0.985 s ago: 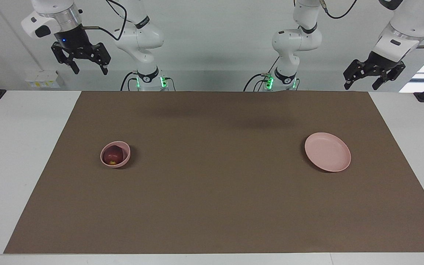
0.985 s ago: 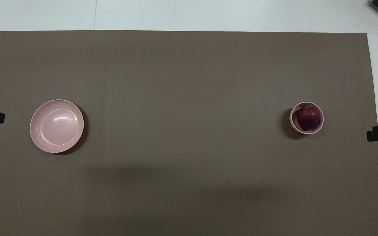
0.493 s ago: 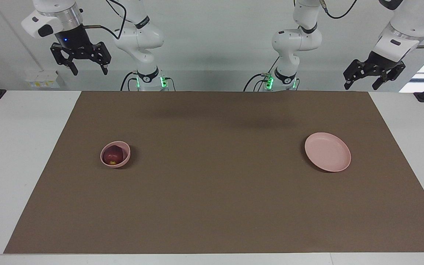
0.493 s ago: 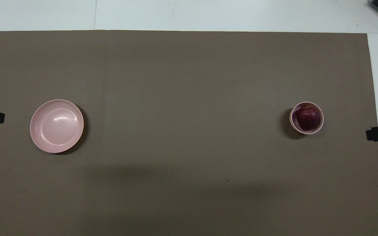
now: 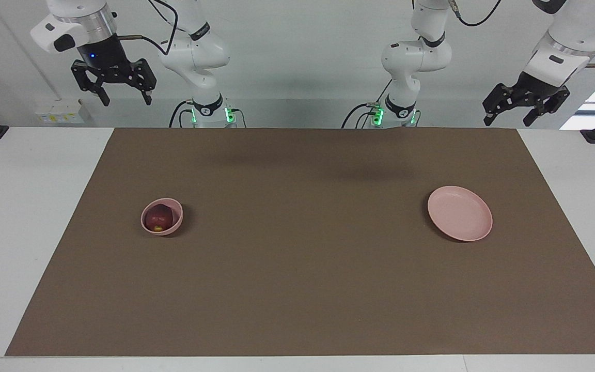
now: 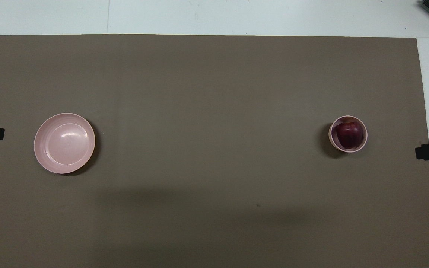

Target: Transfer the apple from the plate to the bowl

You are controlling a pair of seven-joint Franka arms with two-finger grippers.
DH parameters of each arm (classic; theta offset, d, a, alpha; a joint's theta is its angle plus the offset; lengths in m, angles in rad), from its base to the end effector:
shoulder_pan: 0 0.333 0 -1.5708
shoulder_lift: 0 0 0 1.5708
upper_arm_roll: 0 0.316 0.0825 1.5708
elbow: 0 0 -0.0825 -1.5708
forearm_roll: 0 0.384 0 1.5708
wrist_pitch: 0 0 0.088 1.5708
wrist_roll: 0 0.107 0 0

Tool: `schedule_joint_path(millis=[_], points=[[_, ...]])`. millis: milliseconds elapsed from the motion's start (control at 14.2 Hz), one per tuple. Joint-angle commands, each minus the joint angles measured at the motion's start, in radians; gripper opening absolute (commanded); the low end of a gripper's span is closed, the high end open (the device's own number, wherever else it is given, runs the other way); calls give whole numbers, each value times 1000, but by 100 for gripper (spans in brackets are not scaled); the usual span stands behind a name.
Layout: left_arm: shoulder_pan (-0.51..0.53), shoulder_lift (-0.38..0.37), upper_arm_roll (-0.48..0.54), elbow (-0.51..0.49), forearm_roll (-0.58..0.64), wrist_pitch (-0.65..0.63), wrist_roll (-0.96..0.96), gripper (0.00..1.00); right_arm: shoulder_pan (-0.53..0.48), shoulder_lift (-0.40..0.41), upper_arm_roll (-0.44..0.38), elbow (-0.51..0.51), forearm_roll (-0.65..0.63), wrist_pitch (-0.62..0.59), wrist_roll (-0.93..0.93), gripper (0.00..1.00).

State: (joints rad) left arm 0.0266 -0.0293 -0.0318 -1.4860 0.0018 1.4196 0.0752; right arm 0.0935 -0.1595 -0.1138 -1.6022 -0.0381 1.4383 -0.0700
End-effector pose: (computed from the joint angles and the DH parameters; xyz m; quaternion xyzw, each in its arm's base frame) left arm 0.5293 -0.0028 0.6668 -0.9990 0.0400 0.0186 0.0007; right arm 0.4892 -0.0200 0.6810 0.9997 0.0231 -0.0032 0.0097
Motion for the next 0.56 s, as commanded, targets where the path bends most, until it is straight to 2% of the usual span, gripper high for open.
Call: schedule_joint_path(millis=[0, 493], points=[[-11, -23, 12, -27, 6, 21, 18, 100, -8, 3, 3, 7, -6, 7, -7, 100], [-10, -24, 13, -30, 6, 21, 61, 100, -8, -2, 3, 1, -5, -1, 4, 100]])
